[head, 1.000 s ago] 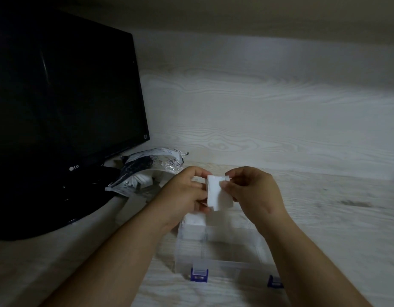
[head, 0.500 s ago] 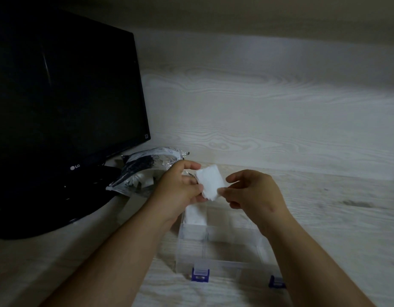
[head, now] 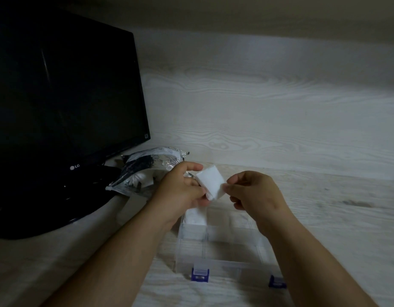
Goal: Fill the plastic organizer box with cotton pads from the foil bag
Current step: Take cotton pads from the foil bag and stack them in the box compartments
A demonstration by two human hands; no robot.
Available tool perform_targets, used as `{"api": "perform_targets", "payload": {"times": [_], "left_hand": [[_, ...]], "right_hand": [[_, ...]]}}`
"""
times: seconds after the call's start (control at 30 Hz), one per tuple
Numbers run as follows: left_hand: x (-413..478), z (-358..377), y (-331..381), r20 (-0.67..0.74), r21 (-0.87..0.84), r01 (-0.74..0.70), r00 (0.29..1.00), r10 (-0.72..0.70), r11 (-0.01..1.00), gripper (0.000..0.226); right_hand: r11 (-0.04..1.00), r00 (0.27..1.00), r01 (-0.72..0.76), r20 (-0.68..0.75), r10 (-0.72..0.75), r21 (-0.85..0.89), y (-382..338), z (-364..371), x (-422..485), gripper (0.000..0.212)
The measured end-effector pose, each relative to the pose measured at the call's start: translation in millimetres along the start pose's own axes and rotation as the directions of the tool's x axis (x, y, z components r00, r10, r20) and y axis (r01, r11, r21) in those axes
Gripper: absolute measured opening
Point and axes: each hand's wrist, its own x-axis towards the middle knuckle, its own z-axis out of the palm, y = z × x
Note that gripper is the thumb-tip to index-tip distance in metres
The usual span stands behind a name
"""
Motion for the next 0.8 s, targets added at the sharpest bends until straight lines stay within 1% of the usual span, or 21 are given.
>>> {"api": "perform_targets", "payload": {"times": [0.1,0.23,0.4,0.47,0.53,0.57,0.6,0.7,0.8], "left_hand": [[-0.5,0.8,0.5,0.031,0.016,0.011,0.999,-0.011,1.0,0.047],[-1.6,1.2,1.4,0.032,0.052,0.0,0.999,-0.002,0.999,0.049],[-0.4,1.1,0.9,0.036,0.089,-0.005,0.999,0.002,0.996,0.048],[-0.1,2.1,1.6,0.017,0.057,0.007,1.0,-0.008,0.998,0.042],[-0.9,2.3,2.4,-0.013,0.025,0.0,1.0,0.0,1.0,0.028],[-1.5,1.7,2.4,-0.022,0.047,-0.023,0.999,0.024,0.999,0.021],[-1.5,1.0,1.4,-0.026,0.107,-0.056,0.998,0.059,0.993,0.016],[0.7,-0.7,-3.7,-0.021,0.324,-0.125,0.99,0.139,0.938,0.018],[2.9,0.0,-9.0,-0.009,0.431,-0.139,0.987,0.158,0.892,0.017]], "right_hand": [[1.0,1.0,0.002,0.013,-0.002,-0.029,-0.4,1.1,-0.6,0.004],[0.999,1.0,0.016,0.014,-0.016,-0.049,-1.1,-0.3,0.1,0.014],[0.999,0.997,-0.007,0.081,0.003,0.051,-3.2,1.9,-2.1,0.014],[0.997,0.998,-0.006,0.066,0.001,0.073,-4.0,1.1,-3.1,0.015],[0.998,0.999,-0.004,0.051,0.0,0.065,-4.7,-0.5,-4.2,0.016],[0.998,0.999,-0.005,0.053,0.002,0.057,-5.0,-0.9,-4.4,0.016],[0.999,0.998,-0.009,0.063,0.005,0.049,-5.3,-1.2,-4.7,0.015],[1.0,0.995,-0.022,0.1,0.021,0.006,-6.1,-1.8,-4.9,0.009],[0.996,0.994,-0.023,0.106,0.032,-0.084,-5.6,-4.4,-3.8,0.004]]}}
